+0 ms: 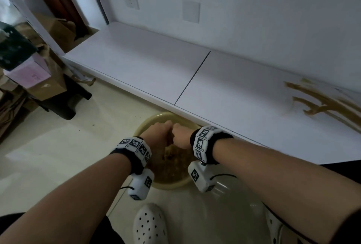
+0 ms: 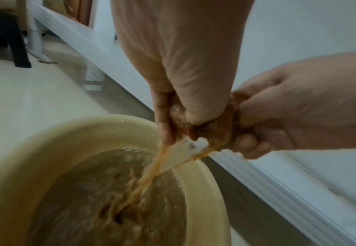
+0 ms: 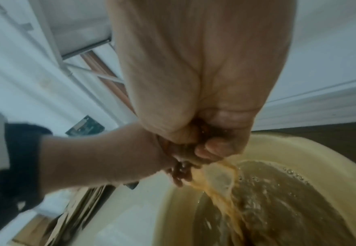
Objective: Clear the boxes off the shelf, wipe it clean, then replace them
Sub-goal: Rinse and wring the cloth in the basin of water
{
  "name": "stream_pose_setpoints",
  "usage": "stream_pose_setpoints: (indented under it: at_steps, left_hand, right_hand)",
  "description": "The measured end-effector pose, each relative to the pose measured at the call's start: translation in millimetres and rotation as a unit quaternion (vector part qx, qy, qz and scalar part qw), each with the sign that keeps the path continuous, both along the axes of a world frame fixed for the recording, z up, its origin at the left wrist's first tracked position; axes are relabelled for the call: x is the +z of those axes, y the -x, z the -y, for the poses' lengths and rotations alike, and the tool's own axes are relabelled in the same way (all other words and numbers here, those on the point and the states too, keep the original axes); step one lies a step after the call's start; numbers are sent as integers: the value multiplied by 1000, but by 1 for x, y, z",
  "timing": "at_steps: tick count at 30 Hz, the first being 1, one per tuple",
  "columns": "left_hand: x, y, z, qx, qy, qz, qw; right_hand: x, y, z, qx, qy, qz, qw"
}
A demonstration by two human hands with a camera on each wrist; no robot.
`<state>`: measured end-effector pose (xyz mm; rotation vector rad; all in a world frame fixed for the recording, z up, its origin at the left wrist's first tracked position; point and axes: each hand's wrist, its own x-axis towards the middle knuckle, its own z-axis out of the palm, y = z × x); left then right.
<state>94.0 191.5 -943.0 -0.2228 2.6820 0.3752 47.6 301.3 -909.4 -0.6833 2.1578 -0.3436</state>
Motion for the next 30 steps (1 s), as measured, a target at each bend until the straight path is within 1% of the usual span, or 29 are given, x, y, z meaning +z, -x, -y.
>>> stream_pose_setpoints:
  at_steps: [3,5,7,9,12,15,16,18,20,22,24,25,28,30]
  left_hand:
    - [0,3,1,32,-3,13,999]
    - [3,8,-2,72,-31,25,997]
    - [7,11,-6,92,-50,42,994]
    - [9,12,-9,111,-60,40,991]
    - [10,12,-8,163,-148,44,975]
    - [9,10,-6,197,-230,84,949]
    - [9,10,-7,207,-248,88,942]
    - [10,11,-10,196,-226,84,951]
    - [10,14,-11,176,-184,77,964]
    - [12,14,-12,155,-149,72,974]
    - [12,13,-13,142,-130,64,979]
    - [12,13,-13,135,-125,59,981]
    - [10,12,-11,99,-127,42,986]
    - [8,11,-7,76,-136,20,988]
  right_hand:
    - [-4,-1,0,37,10,-35,999]
    - [-6,1,-1,54,14,-56,997]
    - [-6,4,-3,76,23,-78,994]
    - [-5,5,-7,99,28,-107,989]
    - [-5,6,-10,127,42,-145,980]
    - [-5,7,-13,147,47,-151,976]
    - [-6,7,-14,151,47,-146,976]
    - [-7,9,-14,137,43,-121,982]
    - [-8,12,-14,94,34,-72,992]
    - [-8,15,-14,40,21,-2,999]
    - [-8,19,-13,1,26,64,998]
    - [-7,20,-13,-13,30,82,996]
    - [-10,22,-13,-35,36,95,994]
    - [-14,22,-14,-78,47,127,988]
